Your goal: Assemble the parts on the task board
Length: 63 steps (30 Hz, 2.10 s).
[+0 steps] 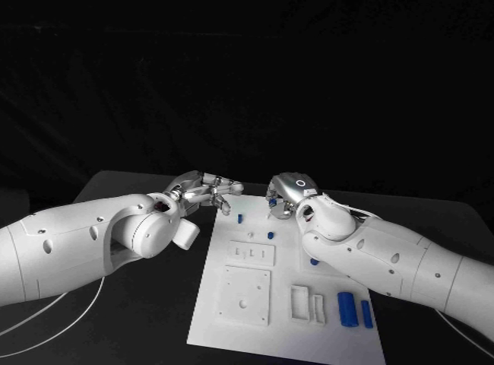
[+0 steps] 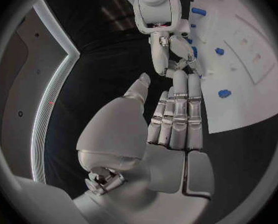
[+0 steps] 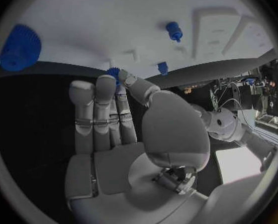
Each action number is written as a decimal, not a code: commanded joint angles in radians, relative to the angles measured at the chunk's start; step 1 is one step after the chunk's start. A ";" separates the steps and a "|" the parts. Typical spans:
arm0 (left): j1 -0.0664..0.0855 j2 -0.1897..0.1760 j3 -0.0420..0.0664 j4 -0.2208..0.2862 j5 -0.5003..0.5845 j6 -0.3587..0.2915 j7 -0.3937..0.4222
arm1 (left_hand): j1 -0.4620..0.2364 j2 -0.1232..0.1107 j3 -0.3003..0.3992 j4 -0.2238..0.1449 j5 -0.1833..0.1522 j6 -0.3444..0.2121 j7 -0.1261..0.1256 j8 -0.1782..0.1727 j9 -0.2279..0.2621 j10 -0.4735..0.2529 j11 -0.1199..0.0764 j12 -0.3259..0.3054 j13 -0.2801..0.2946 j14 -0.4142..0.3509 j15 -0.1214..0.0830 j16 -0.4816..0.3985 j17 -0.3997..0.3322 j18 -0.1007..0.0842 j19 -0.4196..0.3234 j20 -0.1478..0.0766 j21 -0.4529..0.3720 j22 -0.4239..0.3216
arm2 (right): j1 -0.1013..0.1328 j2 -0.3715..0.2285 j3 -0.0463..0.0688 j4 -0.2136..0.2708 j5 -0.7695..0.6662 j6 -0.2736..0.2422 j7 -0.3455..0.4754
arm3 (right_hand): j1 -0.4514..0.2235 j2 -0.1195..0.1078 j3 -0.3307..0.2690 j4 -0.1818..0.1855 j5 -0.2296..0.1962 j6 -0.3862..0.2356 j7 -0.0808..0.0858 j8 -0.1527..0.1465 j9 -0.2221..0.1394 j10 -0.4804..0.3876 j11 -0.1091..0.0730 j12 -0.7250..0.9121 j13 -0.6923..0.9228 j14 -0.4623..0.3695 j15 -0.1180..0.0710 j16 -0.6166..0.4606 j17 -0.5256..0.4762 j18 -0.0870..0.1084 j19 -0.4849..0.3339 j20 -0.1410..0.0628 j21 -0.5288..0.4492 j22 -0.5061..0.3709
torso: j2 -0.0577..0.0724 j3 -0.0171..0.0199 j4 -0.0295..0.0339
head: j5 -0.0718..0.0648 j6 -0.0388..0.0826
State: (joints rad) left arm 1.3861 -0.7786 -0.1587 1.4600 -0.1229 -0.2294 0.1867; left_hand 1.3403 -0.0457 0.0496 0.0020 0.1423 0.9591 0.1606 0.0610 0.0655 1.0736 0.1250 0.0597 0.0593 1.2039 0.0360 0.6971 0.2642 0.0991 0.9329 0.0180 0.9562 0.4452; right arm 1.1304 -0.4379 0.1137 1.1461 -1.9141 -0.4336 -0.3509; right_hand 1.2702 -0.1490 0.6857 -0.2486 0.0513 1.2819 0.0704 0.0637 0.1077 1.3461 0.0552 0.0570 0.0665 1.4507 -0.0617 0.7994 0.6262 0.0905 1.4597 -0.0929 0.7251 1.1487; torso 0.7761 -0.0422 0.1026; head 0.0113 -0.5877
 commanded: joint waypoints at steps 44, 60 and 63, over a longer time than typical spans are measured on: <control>0.012 -0.004 0.001 0.002 -0.003 -0.008 -0.003 | 0.001 -0.020 0.007 0.016 -0.002 -0.010 0.001 0.004 0.001 -0.015 0.000 0.002 0.001 -0.008 0.004 0.003 -0.004 0.020 -0.006 0.005 0.009 -0.010 | 0.000 0.021 -0.008 -0.059 0.066 0.014 0.069 | -0.020 -0.071 -0.056 0.046 0.045 -0.208 0.040 -0.001 -0.043 -0.217 0.033 0.002 -0.006 -0.006 0.039 -0.014 -0.025 0.069 0.039 0.046 -0.171 -0.043 | -0.001 -0.0021 -0.0011 | 0.006 -0.010; 0.012 -0.009 0.001 -0.011 -0.002 -0.005 0.007 | 0.001 -0.022 0.008 0.017 -0.002 -0.010 0.000 0.004 0.001 -0.015 0.000 0.003 0.001 -0.007 0.004 0.002 -0.005 0.020 -0.006 0.005 0.008 -0.011 | 0.000 -0.051 -0.006 0.028 0.149 -0.067 0.102 | -0.018 -0.070 -0.096 0.060 0.083 -0.199 0.043 -0.001 -0.044 -0.213 0.031 0.001 -0.007 -0.004 0.037 -0.011 -0.041 0.076 0.049 0.047 -0.199 -0.062 | 0.000 -0.0011 -0.0038 | -0.002 0.004; 0.012 -0.011 0.001 -0.013 -0.002 -0.008 0.014 | 0.005 -0.028 0.010 0.015 0.006 -0.011 -0.001 0.004 0.001 -0.018 0.000 0.003 0.001 -0.009 0.004 0.001 -0.006 0.019 -0.009 0.006 0.008 -0.013 | 0.000 -0.083 0.006 0.047 0.220 -0.079 0.138 | -0.033 -0.070 -0.095 0.076 0.113 -0.196 0.051 -0.001 -0.043 -0.185 0.026 0.001 -0.007 -0.003 0.034 -0.006 -0.040 0.073 0.050 0.045 -0.187 -0.058 | -0.001 -0.0017 -0.0063 | -0.002 0.004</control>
State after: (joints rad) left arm 1.3948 -0.7899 -0.1589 1.4468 -0.1247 -0.2360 0.1824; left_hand 1.3440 -0.0655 0.0572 0.0150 0.1463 0.9519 0.1605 0.0610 0.0658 1.0628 0.1215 0.0597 0.0591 1.2004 0.0395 0.6971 0.2594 0.1074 0.9286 0.0223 0.9633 0.4334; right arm 1.1303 -0.5148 0.1178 1.1879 -1.7802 -0.4690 -0.2628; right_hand 1.2411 -0.2188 0.5896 -0.1765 0.1630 1.0868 0.1174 0.0636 0.0649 1.1599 0.0805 0.0610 0.0611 1.4450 -0.0249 0.7878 0.5860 0.1617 1.4668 -0.0460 0.5362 1.0906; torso 0.7752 -0.0434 0.0979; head 0.0105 -0.5842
